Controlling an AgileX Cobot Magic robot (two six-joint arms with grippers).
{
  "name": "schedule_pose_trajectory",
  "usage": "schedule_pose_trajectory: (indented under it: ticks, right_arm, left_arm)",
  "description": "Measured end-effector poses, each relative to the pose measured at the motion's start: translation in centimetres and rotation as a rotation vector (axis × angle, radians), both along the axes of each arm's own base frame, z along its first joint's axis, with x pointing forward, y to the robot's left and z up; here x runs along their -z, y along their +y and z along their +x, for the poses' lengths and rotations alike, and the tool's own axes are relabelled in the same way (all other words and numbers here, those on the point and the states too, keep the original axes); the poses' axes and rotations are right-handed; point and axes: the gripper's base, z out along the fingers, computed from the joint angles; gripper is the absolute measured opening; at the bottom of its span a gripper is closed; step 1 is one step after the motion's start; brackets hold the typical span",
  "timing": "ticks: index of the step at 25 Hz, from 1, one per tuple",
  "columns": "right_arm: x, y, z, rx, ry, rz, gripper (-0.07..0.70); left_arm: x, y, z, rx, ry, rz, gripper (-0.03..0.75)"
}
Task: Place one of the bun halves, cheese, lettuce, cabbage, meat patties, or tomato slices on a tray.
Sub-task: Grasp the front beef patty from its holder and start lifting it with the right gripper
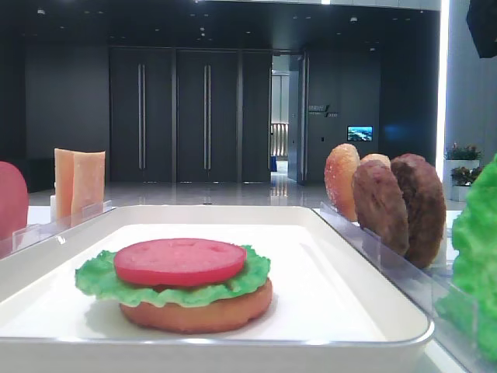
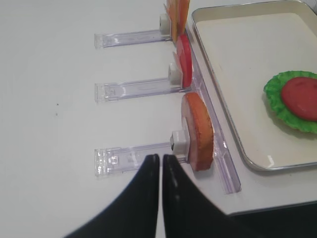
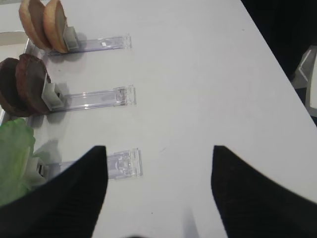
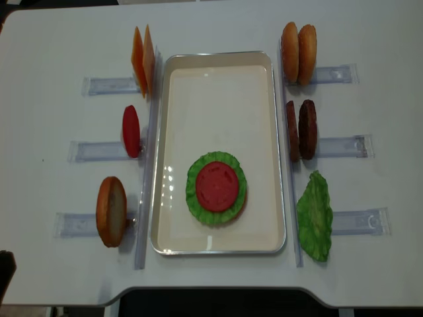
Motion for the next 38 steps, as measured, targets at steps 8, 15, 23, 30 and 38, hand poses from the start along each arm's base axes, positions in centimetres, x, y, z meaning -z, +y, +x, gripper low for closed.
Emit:
schedule_pose_trajectory:
  ticks: [8,15,23,30,38]
  right_arm:
    - [0.0,0.0,0.0,0.0,0.0,0.0,0.434]
    - [-0.5,-0.1,1.2,0.0,0.067,0.005,0.434]
    - [-2.5,-0.1,6.8,-0.02,0.31,0.071,0.434]
    - [-4.3,-0.5,14.2,-0.077,0.467,0.059,0.434]
    - [-5.3,-1.2,21.4,-0.099,0.478,0.028,0.434]
  left_arm:
    - [0.0,0.0,0.0,0.0,0.0,0.0,-0.014]
    - [0.0,0.0,0.0,0.0,0.0,0.0,-0.007]
    - [0.0,0.0,0.0,0.0,0.0,0.0,-0.007]
    - [0.0,0.0,0.0,0.0,0.0,0.0,-0.007]
    - [0.0,0.0,0.0,0.0,0.0,0.0,-0.007]
